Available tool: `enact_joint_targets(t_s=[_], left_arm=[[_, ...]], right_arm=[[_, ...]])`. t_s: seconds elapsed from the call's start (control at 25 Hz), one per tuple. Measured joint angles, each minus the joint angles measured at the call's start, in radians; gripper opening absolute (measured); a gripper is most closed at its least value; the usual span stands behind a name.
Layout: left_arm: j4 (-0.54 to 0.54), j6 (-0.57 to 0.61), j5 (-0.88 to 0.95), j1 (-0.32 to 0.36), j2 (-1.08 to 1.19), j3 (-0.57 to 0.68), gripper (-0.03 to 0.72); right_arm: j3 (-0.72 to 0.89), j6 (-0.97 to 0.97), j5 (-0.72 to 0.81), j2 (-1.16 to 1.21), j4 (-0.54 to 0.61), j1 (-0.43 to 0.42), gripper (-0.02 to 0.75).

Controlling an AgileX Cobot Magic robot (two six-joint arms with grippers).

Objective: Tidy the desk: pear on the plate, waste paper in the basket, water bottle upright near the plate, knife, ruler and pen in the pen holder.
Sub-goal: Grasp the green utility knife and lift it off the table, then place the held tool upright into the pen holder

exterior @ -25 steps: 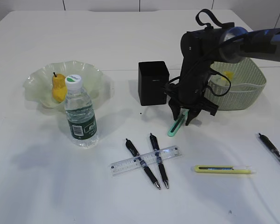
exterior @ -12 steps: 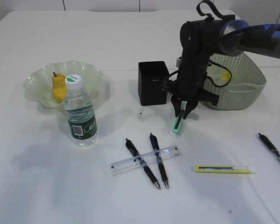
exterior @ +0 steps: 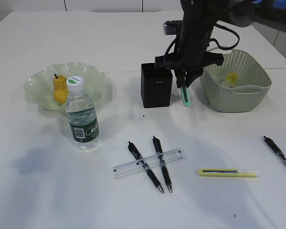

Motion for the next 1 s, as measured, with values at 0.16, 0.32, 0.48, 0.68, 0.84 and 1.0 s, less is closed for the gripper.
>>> enact_joint_targets(t_s=[0.16,0.32,0.48,0.68,0.84,1.0], left_arm=[[0.002,0.000,0.009,0.000,0.000,0.000,0.474],[0.009,0.000,0.024,0.000,0.000,0.000,0.474],[0.010,0.000,0.030,0.000,0.000,0.000,0.474],[0.010,0.000,0.034,0.000,0.000,0.000,0.474],[0.010,0.000,0.039,0.000,0.000,0.000,0.474],[0.010,0.000,0.041,0.000,0.000,0.000,0.474]], right_arm=[[0.000,-0.040,0.002,-0.050,0.000,0.025,0.109],[0.028,-0.065,0.005,-0.118,0.008,0.036,0.108],[0.148,-0.085,0.006,-0.221,0.008,0.036,0.108],[0.451,-0.116,-0.001,-0.395,0.008,0.036,0.108],[0.718,-0.119,-0.139,-0.575,0.008,0.036,0.108],[0.870,-0.119,-0.351,-0.702,0.006,0.036,0.108]])
